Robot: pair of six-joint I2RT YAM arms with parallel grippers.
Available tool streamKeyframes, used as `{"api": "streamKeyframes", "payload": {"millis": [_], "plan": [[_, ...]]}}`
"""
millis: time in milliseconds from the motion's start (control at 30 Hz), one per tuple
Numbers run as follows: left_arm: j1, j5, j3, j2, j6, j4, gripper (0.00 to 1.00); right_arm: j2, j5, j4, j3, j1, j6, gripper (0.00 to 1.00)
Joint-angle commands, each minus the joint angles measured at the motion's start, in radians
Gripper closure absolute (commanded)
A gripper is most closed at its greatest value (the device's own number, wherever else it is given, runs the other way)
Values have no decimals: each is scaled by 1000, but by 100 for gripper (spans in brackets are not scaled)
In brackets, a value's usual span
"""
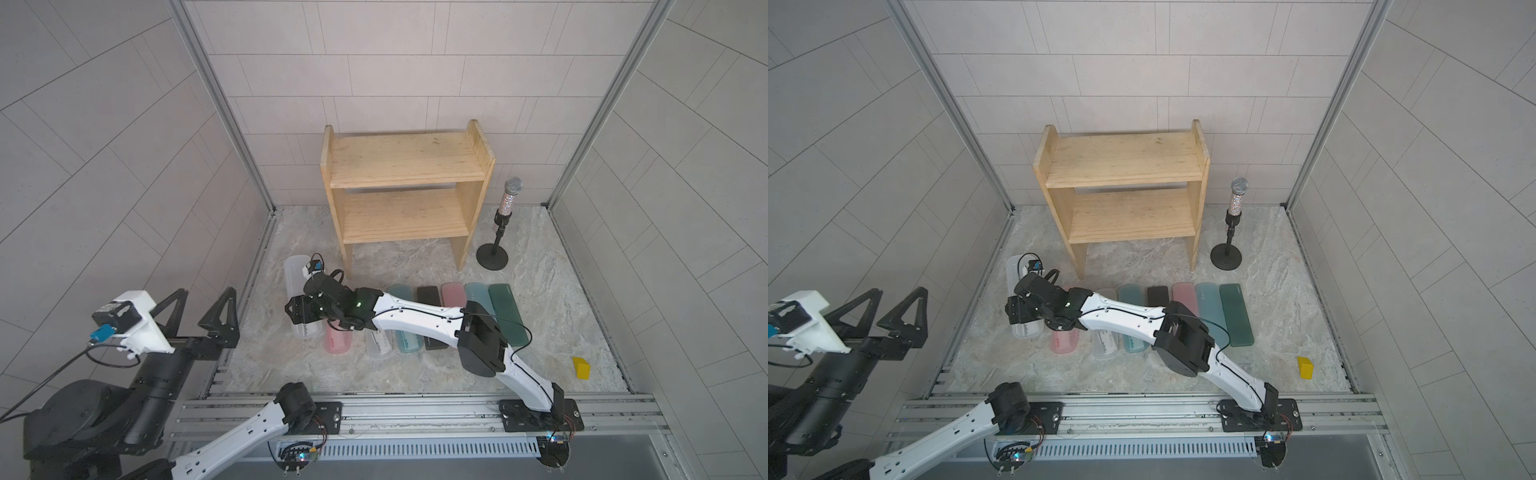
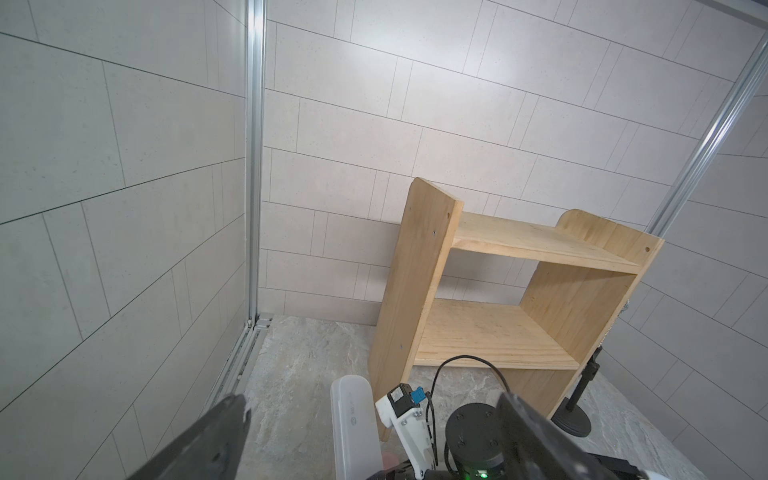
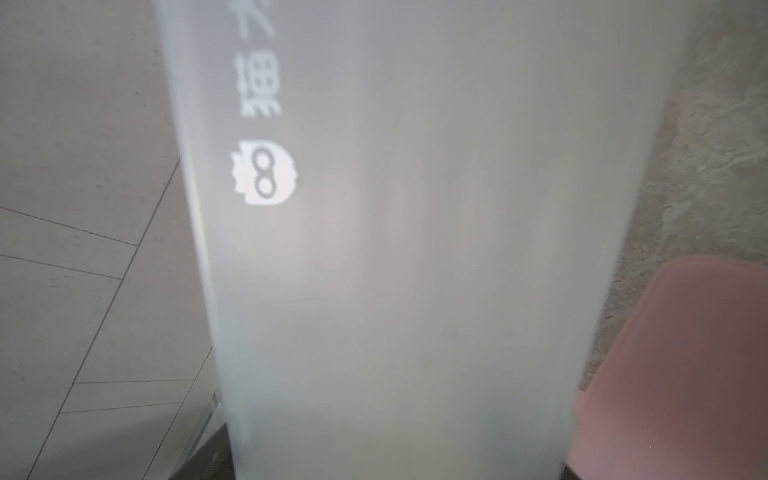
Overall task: Remove the pencil cases from the shelf
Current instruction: Place the pencil case at the center of the board.
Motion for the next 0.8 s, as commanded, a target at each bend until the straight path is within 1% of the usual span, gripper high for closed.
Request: {"api": "streamKeyframes", "payload": {"millis": [0, 133, 267, 367, 600, 767], "plan": [[-1, 13, -21, 22, -18, -63, 0, 54, 20, -32, 49, -7, 42, 37], [-2, 36, -42, 14, -39, -79, 0, 120, 10, -32, 93, -17, 67, 36], [-1, 51, -96, -20, -74, -68, 0, 146, 4, -20, 98, -24, 84, 36], [-1, 49, -124, -22, -80, -68, 0, 163, -1, -16, 109, -32, 93, 34], [-1, 67, -158, -6, -100, -65, 0, 189, -21, 2, 121, -53, 100, 14], [-1, 68, -162, -20, -113, -67, 0, 192, -34, 3, 135, -62, 97, 7]]}}
